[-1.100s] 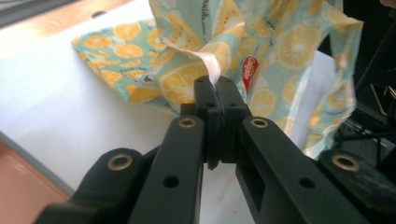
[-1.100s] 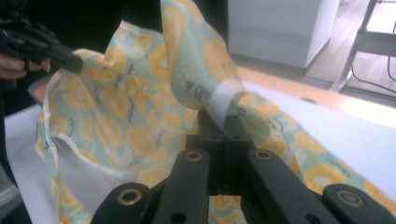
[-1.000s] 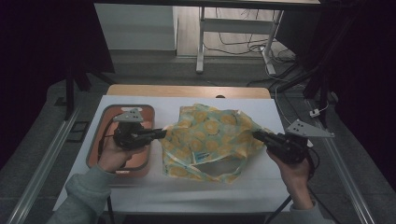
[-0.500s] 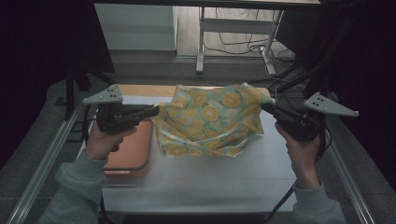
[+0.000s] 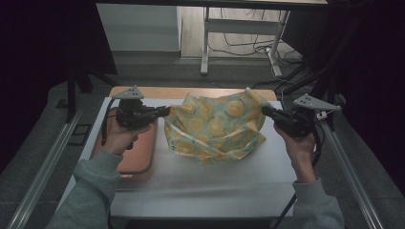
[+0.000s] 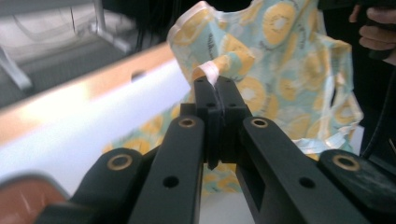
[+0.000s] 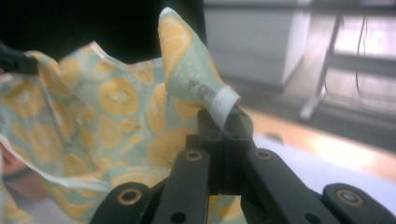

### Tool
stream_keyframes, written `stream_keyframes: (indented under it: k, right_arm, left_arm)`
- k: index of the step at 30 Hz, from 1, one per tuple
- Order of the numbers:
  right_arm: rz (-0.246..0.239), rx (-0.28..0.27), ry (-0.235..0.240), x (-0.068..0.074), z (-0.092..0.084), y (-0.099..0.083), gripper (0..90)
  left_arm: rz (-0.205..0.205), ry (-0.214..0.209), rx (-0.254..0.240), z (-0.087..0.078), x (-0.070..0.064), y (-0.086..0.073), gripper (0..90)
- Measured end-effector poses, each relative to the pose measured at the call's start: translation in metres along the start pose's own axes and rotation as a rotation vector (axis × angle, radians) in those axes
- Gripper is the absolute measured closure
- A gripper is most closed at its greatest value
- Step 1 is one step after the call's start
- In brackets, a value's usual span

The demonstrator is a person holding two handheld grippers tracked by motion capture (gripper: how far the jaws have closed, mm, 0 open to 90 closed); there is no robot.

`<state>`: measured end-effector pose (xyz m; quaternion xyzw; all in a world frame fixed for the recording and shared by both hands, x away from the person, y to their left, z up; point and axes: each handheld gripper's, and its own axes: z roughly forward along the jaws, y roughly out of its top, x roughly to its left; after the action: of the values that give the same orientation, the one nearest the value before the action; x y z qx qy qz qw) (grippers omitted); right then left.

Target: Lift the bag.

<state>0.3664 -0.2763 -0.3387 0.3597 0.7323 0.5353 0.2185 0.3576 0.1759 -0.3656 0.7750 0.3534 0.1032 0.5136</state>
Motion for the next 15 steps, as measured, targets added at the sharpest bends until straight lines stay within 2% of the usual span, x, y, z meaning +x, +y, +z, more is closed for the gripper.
stream_keyframes:
  k: [3,7,11,14,15]
  right_arm:
    - [0.039,0.064,-0.013,-0.014,0.018,-0.022,89.9]
    - [0.079,0.128,-0.016,-0.027,0.039,-0.048,89.9]
    - [0.092,0.179,-0.007,-0.031,0.053,-0.066,89.7]
    - [0.086,0.184,0.008,-0.03,0.056,-0.069,88.9]
    - [0.08,0.18,0.014,-0.029,0.056,-0.069,88.6]
  left_arm:
    - [-0.022,0.006,0.071,0.021,0.011,-0.013,89.2]
    - [-0.03,0.009,0.132,0.041,0.014,-0.025,89.1]
    - [-0.032,0.007,0.176,0.052,0.016,-0.031,88.9]
    - [-0.037,0.008,0.199,0.057,0.016,-0.034,87.8]
    - [-0.024,0.013,0.208,0.059,0.015,-0.034,84.1]
